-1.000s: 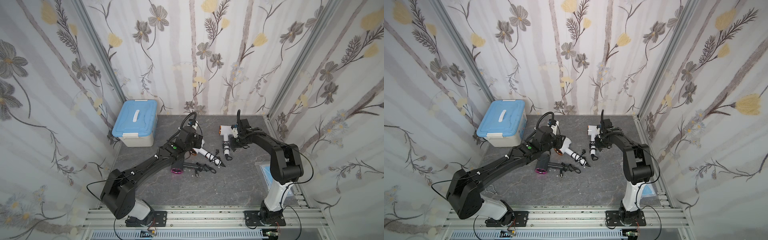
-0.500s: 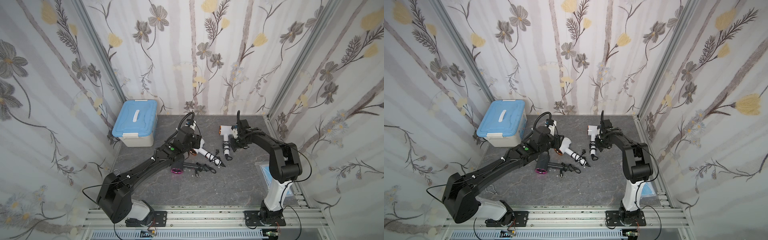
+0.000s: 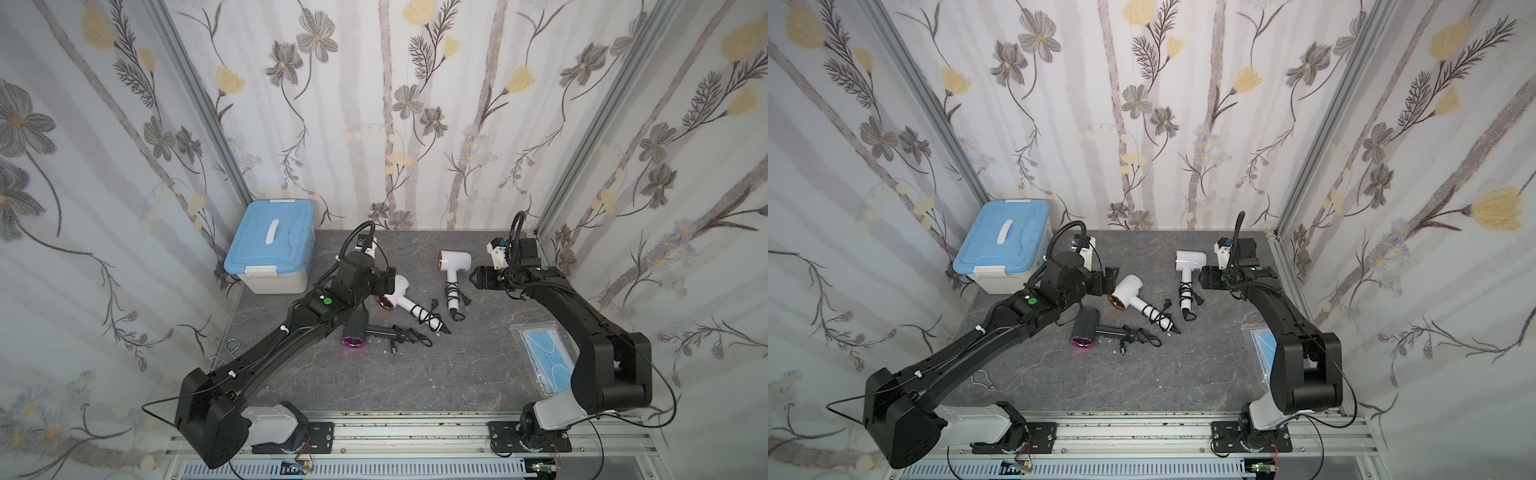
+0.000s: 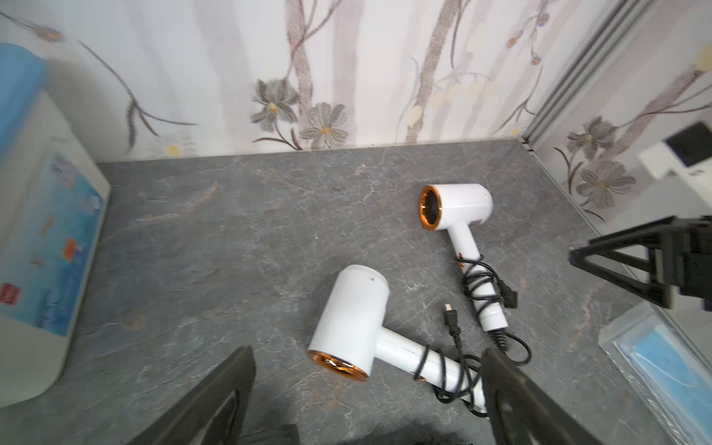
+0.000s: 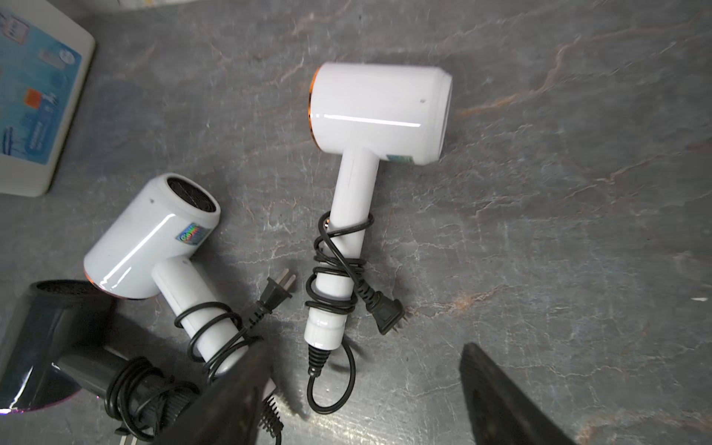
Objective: Wrap the cord around the hair dryer
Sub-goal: Reset both arms
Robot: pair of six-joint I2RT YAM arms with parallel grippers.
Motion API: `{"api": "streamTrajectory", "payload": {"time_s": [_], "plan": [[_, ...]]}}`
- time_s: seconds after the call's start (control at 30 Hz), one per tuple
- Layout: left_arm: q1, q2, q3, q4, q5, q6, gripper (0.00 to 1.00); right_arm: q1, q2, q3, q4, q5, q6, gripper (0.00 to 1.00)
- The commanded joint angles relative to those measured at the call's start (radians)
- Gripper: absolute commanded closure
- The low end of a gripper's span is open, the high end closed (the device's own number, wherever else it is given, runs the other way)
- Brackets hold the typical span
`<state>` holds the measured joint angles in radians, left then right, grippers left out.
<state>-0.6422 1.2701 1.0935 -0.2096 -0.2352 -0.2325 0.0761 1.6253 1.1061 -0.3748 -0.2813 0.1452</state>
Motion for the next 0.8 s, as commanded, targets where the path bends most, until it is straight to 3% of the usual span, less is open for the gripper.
{"api": "streamTrajectory", "payload": {"time_s": [0.0, 0.27, 0.47, 0.77], "plan": [[0.043, -0.063, -0.065, -0.035, -0.237, 0.086, 0.00, -0.015, -0.118, -0.120, 0.297, 0.077, 0.035, 0.00], [0.174, -0.165, -0.426, 0.327, -0.531, 0.204, 0.00, -0.036, -0.257, -0.476, 0.776, 0.245, 0.009, 0.00], [0.282, -0.166, -0.597, 0.537, -0.483, 0.233, 0.00, -0.036, -0.332, -0.685, 1.144, 0.357, -0.026, 0.00], [0.381, -0.053, -0.706, 0.765, -0.345, 0.201, 0.00, -0.038, -0.313, -0.733, 1.309, 0.354, -0.087, 0.00]]}}
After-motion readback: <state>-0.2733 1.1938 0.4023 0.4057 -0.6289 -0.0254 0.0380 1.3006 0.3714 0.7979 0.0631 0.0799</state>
